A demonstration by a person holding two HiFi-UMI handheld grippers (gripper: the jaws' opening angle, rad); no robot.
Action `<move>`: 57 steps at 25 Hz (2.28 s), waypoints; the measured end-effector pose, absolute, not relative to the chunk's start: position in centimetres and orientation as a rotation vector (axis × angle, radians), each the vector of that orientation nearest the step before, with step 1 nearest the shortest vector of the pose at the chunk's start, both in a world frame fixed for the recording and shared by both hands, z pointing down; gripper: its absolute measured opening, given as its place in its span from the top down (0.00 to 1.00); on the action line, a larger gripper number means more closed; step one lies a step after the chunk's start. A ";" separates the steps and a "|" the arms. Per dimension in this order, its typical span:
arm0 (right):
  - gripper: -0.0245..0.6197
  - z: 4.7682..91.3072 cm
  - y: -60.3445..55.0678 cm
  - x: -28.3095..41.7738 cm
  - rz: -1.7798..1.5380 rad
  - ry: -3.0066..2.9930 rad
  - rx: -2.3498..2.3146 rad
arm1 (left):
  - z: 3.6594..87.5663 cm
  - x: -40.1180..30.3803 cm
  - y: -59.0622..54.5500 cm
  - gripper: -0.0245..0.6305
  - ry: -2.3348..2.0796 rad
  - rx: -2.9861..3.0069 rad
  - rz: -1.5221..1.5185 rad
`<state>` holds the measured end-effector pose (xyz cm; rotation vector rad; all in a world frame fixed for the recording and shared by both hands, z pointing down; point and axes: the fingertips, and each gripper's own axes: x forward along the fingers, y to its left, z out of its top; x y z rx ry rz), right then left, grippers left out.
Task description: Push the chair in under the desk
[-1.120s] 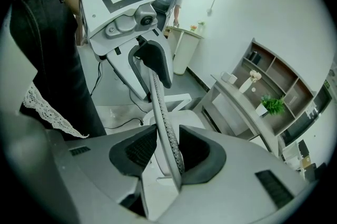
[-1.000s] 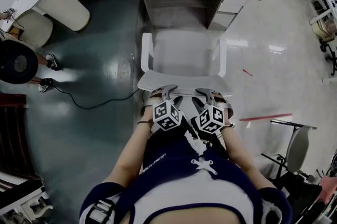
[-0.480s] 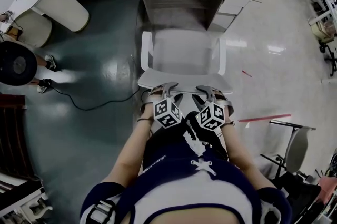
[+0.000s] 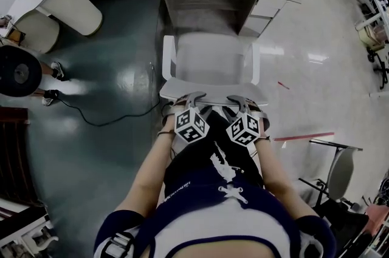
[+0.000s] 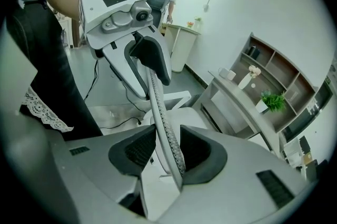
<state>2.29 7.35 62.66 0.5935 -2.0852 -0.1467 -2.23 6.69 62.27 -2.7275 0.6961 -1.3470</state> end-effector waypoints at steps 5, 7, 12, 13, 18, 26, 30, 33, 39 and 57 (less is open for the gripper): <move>0.76 62.8 6.9 2.2 -0.117 -2.084 0.602 | 62.2 -2.3 6.4 0.67 0.700 -2.733 -1.325; 0.76 62.9 6.8 2.3 -0.108 -2.081 0.606 | 62.2 -2.2 6.4 0.67 0.697 -2.747 -1.321; 0.75 62.7 6.5 2.5 -0.127 -2.079 0.613 | 61.8 -2.1 6.2 0.67 0.700 -2.764 -1.305; 0.75 62.7 6.4 2.6 -0.134 -2.080 0.615 | 61.8 -2.0 6.1 0.67 0.702 -2.769 -1.298; 0.75 62.7 5.8 3.2 -0.160 -2.080 0.623 | 61.6 -1.4 5.7 0.67 0.708 -2.775 -1.269; 0.74 62.7 5.1 2.9 -0.189 -2.075 0.626 | 61.5 -1.7 5.0 0.67 0.703 -2.803 -1.284; 0.74 62.7 4.4 3.0 -0.176 -2.073 0.624 | 61.3 -1.6 4.4 0.67 0.708 -2.800 -1.268; 0.73 62.7 4.0 3.3 -0.151 -2.066 0.635 | 61.2 -1.4 4.1 0.67 0.701 -2.805 -1.257; 0.72 62.9 2.4 3.8 -0.127 -2.054 0.633 | 61.2 -0.9 2.8 0.68 0.715 -2.792 -1.235; 0.72 62.7 -2.4 3.8 -0.189 -2.055 0.659 | 61.2 -0.9 -2.0 0.68 0.714 -2.793 -1.230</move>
